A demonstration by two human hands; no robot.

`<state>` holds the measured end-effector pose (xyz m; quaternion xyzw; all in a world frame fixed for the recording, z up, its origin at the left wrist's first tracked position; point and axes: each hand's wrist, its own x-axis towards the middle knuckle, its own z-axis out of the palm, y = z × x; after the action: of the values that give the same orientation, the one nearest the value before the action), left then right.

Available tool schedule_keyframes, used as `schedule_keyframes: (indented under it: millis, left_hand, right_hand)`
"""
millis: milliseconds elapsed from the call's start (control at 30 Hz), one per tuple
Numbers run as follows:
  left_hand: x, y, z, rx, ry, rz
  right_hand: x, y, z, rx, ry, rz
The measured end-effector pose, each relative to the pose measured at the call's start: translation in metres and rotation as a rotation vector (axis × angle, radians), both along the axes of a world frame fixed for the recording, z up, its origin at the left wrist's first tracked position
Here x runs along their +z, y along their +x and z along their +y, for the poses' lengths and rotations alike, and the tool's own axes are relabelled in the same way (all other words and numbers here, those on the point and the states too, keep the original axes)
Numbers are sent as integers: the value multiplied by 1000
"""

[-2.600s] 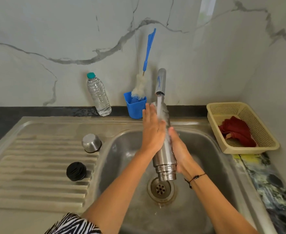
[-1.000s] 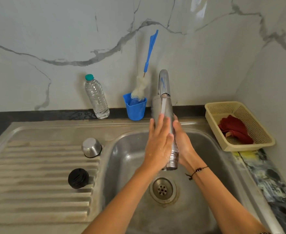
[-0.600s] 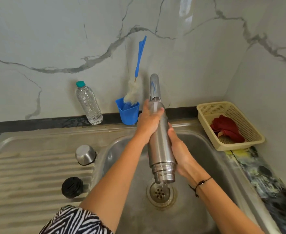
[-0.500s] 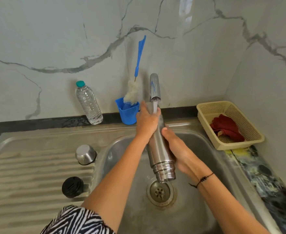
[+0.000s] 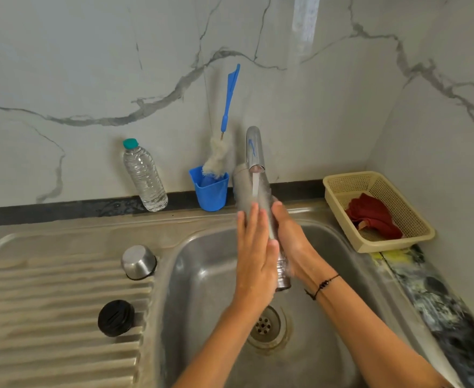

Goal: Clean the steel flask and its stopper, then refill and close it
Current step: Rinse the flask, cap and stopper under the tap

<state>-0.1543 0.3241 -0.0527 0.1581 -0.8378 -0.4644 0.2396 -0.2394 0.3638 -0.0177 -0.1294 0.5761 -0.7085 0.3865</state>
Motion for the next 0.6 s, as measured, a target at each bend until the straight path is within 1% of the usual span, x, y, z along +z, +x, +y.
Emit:
schedule_keyframes:
  millis: [100, 200, 267, 333, 400, 433, 500, 533, 600]
  left_hand:
    - [11, -13, -16, 23, 63, -71]
    - [28, -33, -47, 137, 247, -22]
    - [34, -42, -60, 108, 333, -56]
    - [36, -49, -67, 82, 488, -47]
    - [40, -56, -75, 142, 643, -7]
    - [41, -59, -78, 161, 664, 1]
    - [42, -65, -80, 197, 627, 5]
    - [42, -67, -78, 220, 563, -6]
    - [42, -71, -69, 241, 352, -61]
  right_hand:
    - [0, 7, 3, 45, -30, -35]
    - [-5, 20, 3, 63, -37, -80]
    - [-8, 22, 0, 29, -53, -71]
    - [-9, 22, 0, 13, -57, -61]
    - [-9, 22, 4, 57, -28, -88]
    - [-9, 21, 7, 92, -8, -106]
    - [-9, 15, 12, 156, 31, -86]
    - [-8, 12, 13, 165, 40, -49]
    - [-5, 7, 10, 120, 2, -7]
